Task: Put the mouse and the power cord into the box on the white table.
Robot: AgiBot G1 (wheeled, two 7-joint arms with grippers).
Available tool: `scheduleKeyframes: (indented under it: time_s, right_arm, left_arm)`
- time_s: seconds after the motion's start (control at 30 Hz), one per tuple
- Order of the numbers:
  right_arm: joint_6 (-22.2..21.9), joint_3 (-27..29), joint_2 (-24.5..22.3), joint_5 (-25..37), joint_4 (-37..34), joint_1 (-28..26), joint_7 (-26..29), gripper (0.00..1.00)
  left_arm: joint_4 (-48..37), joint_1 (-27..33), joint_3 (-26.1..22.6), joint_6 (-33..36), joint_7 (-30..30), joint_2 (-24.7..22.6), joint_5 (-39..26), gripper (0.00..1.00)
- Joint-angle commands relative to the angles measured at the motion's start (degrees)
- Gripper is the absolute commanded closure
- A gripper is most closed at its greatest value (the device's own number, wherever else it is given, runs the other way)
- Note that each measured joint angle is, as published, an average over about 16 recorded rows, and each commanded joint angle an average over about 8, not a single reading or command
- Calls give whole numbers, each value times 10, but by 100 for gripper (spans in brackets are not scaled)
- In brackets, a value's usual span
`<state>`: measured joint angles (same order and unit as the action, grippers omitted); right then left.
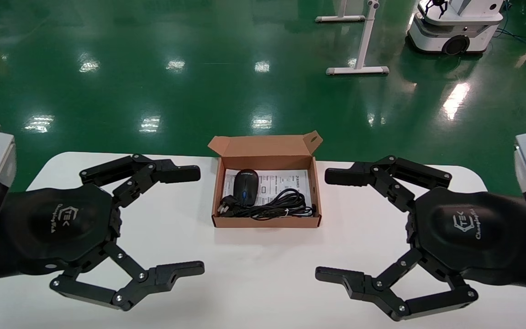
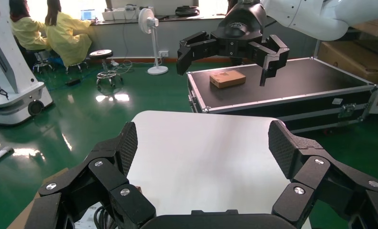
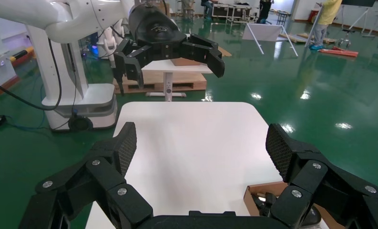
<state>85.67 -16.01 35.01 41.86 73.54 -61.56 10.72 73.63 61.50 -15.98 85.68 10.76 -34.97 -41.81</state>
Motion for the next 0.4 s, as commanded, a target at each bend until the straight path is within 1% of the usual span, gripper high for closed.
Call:
scheduleKeyframes:
  time_s: [0.03,0.4]
  right_arm:
    - [0,0,0,0,0,0,0,0]
    - [0,0,0,1,-1,0,-1,0]
  left_arm:
    - [0,0,0,0,0,0,0,0]
    - [0,0,0,0,0,0,0,0]
